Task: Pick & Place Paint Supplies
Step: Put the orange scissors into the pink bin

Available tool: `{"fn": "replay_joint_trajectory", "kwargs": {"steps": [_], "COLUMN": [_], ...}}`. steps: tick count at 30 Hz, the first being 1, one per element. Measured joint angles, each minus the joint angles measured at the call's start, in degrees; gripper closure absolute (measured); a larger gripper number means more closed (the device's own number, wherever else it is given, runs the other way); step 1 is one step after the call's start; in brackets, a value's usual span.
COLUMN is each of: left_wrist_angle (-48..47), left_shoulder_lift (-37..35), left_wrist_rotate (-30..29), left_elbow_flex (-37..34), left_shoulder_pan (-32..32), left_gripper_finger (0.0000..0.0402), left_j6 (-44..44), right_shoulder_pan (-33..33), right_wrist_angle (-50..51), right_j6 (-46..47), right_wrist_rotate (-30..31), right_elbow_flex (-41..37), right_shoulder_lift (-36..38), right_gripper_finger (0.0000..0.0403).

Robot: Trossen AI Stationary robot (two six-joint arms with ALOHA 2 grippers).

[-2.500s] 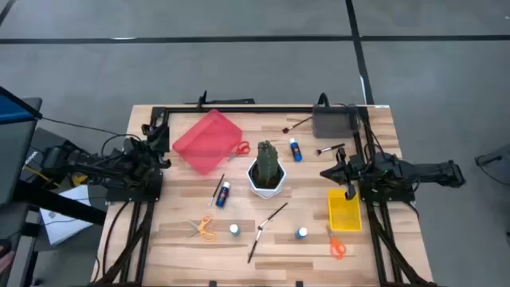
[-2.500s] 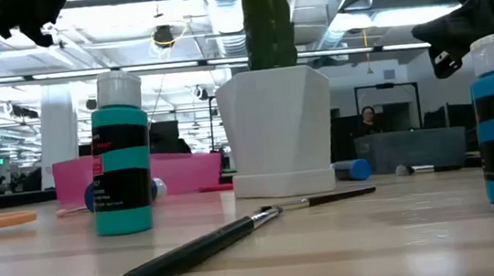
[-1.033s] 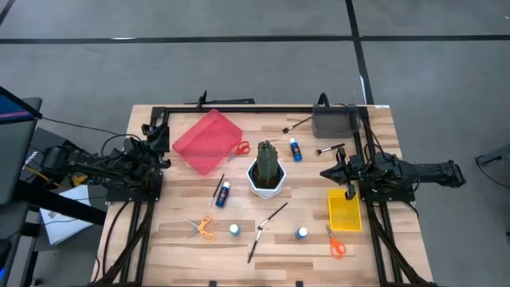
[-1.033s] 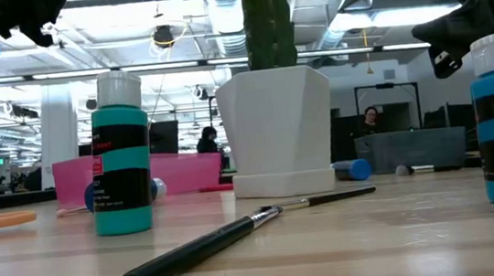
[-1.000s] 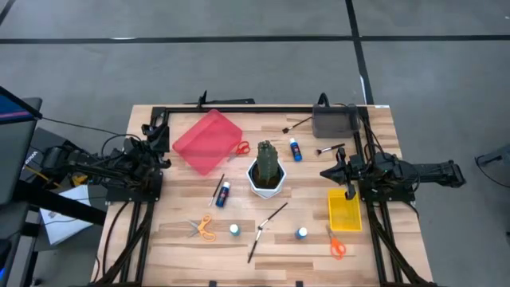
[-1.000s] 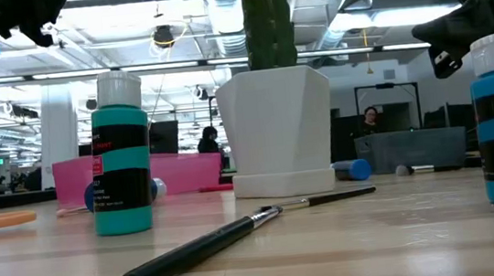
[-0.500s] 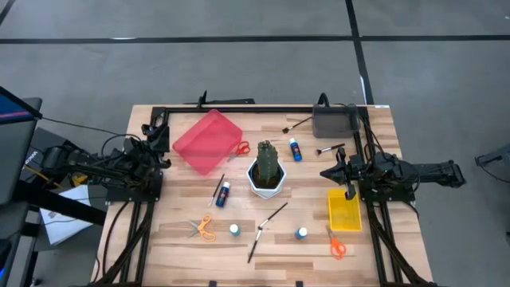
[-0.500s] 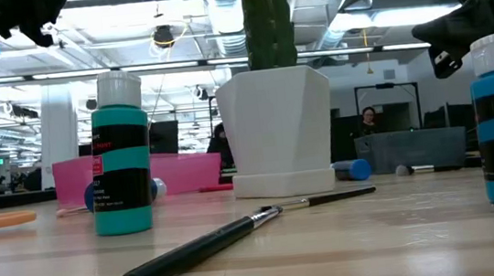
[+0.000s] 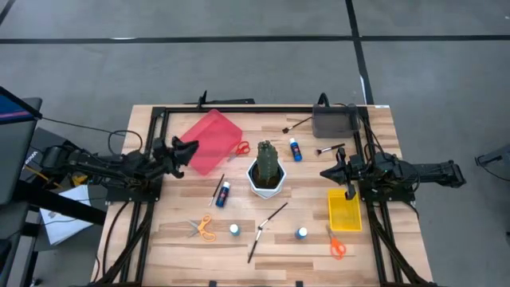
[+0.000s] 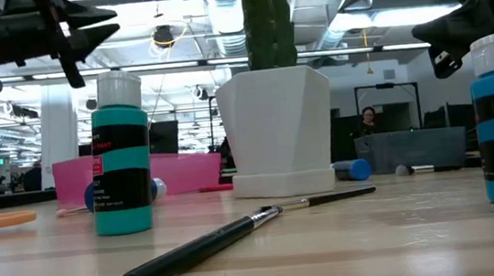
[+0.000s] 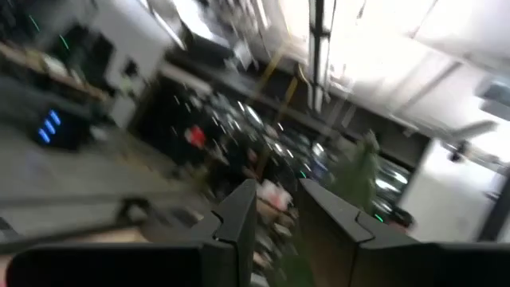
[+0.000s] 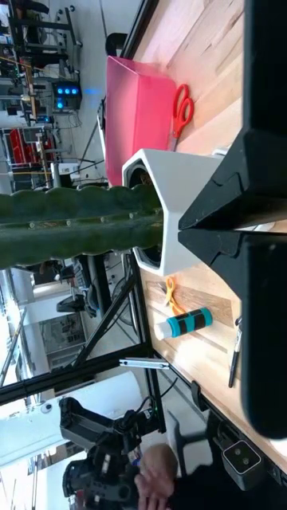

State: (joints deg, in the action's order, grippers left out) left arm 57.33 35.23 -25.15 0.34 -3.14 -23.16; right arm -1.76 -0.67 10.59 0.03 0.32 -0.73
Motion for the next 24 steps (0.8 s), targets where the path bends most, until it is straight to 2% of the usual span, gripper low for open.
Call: {"fn": "replay_joint_trajectory", "kwargs": {"steps": [6, 8, 10, 13, 16, 20, 24], "left_wrist_angle": [-1.2, -0.8, -0.6, -0.2, -0.2, 0.3, 4.8], "left_shoulder_lift": [3.4, 4.0, 4.0, 3.9, 3.8, 3.8, 3.8], "left_wrist_rotate": [15.0, 18.2, 17.3, 11.6, 9.0, 10.3, 10.5], "left_elbow_flex": [0.0, 0.0, 0.0, 0.0, 0.0, 0.0, 0.0], "left_shoulder_pan": [0.0, 0.0, 0.0, 0.0, 0.0, 0.0, 0.0], "left_gripper_finger": [0.0314, 0.0314, 0.0314, 0.0314, 0.0314, 0.0314, 0.0314], "left_j6": [-5.7, -5.8, -5.8, -5.7, -5.7, -5.4, 4.0], "right_shoulder_pan": [0.0, 0.0, 0.0, 0.0, 0.0, 0.0, 0.0], "right_wrist_angle": [0.0, 0.0, 0.0, 0.0, 0.0, 0.0, 0.0], "right_j6": [0.0, 0.0, 0.0, 0.0, 0.0, 0.0, 0.0], "right_wrist_rotate": [0.0, 0.0, 0.0, 0.0, 0.0, 0.0, 0.0], "right_elbow_flex": [0.0, 0.0, 0.0, 0.0, 0.0, 0.0, 0.0], "right_shoulder_lift": [0.0, 0.0, 0.0, 0.0, 0.0, 0.0, 0.0], "right_gripper_finger": [0.0403, 0.0403, 0.0403, 0.0403, 0.0403, 0.0403, 0.0403]}}
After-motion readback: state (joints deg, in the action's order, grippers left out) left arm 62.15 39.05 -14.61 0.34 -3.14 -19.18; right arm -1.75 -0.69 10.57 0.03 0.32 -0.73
